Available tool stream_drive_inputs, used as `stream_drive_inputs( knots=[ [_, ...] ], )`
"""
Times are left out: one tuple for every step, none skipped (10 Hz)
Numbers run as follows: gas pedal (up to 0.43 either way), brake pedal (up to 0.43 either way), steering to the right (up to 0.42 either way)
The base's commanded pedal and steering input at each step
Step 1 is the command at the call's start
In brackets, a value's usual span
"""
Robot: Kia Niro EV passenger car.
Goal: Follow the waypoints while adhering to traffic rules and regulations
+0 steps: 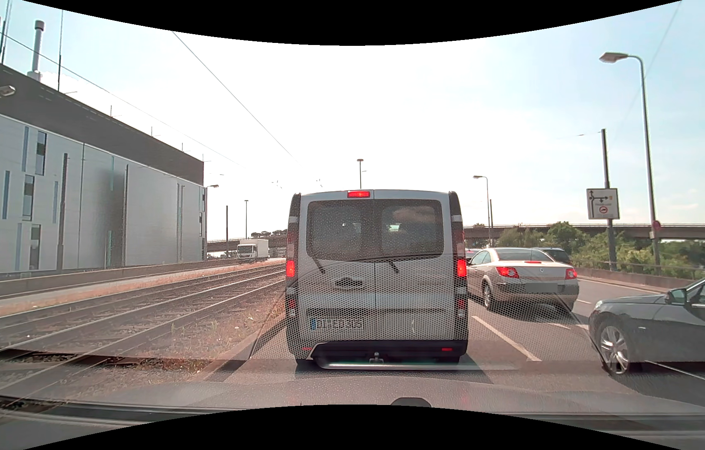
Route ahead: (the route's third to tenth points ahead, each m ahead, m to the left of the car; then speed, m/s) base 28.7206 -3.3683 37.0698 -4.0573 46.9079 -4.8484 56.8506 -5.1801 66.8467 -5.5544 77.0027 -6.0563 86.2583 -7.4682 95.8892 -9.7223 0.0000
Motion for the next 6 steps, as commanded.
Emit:
stream_drive_inputs(
  knots=[
    [0.0,0.299,-0.019],
    [0.0,0.299,-0.019],
    [0.0,0.299,-0.019],
    [0.0,0.299,-0.019],
    [0.0,0.299,-0.018],
    [0.0,0.299,-0.018]
  ],
)
